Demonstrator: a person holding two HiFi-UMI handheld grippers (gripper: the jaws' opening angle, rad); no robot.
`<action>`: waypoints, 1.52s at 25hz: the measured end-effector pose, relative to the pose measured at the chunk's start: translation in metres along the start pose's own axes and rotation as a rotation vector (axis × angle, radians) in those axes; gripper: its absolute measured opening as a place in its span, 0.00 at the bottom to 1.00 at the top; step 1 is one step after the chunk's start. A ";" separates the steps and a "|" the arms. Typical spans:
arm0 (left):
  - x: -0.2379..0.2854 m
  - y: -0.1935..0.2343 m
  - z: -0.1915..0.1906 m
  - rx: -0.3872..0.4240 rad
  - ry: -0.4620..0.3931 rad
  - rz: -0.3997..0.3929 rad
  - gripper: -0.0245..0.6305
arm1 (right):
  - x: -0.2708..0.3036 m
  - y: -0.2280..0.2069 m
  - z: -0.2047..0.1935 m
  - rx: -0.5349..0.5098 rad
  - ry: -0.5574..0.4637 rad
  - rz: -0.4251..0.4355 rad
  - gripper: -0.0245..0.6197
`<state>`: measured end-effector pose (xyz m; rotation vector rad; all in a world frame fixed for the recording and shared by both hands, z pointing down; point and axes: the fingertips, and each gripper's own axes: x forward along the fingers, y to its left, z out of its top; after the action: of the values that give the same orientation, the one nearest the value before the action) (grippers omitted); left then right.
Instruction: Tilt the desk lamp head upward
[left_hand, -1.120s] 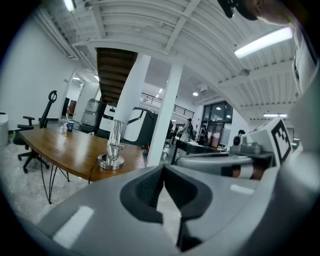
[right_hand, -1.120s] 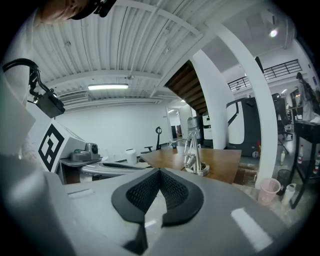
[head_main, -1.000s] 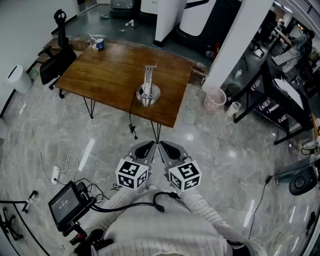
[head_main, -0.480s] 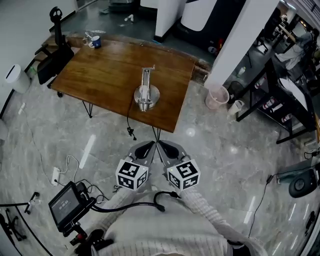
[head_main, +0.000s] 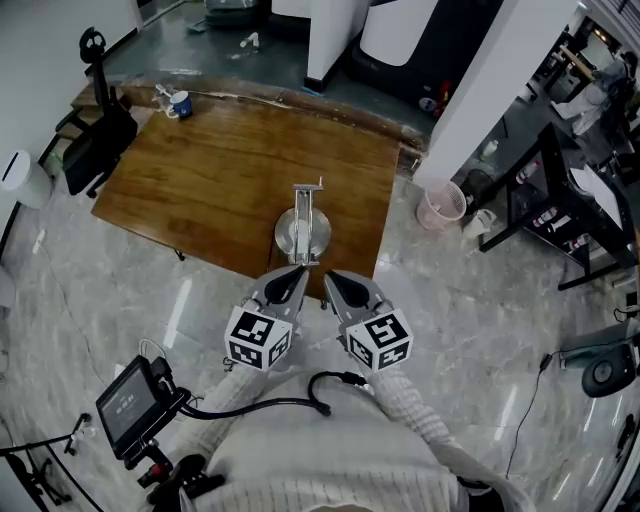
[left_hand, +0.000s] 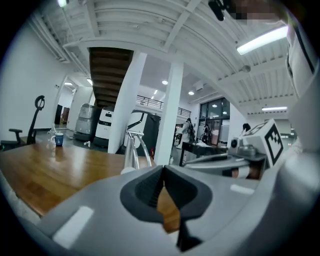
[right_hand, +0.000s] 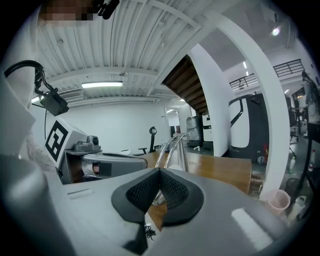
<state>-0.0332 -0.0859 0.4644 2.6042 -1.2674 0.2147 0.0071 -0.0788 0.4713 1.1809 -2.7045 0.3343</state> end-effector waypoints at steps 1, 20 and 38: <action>0.009 0.012 0.006 0.019 -0.005 -0.010 0.05 | 0.013 -0.009 0.004 0.002 -0.005 -0.008 0.04; 0.029 0.036 0.034 0.395 -0.033 -0.317 0.22 | 0.107 -0.069 0.009 0.024 0.096 0.113 0.28; 0.028 0.042 0.011 1.494 0.045 -0.396 0.35 | 0.149 -0.060 0.013 0.053 0.158 0.263 0.33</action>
<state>-0.0486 -0.1352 0.4661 3.8097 -0.4746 1.6419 -0.0492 -0.2264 0.5032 0.7718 -2.7252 0.5139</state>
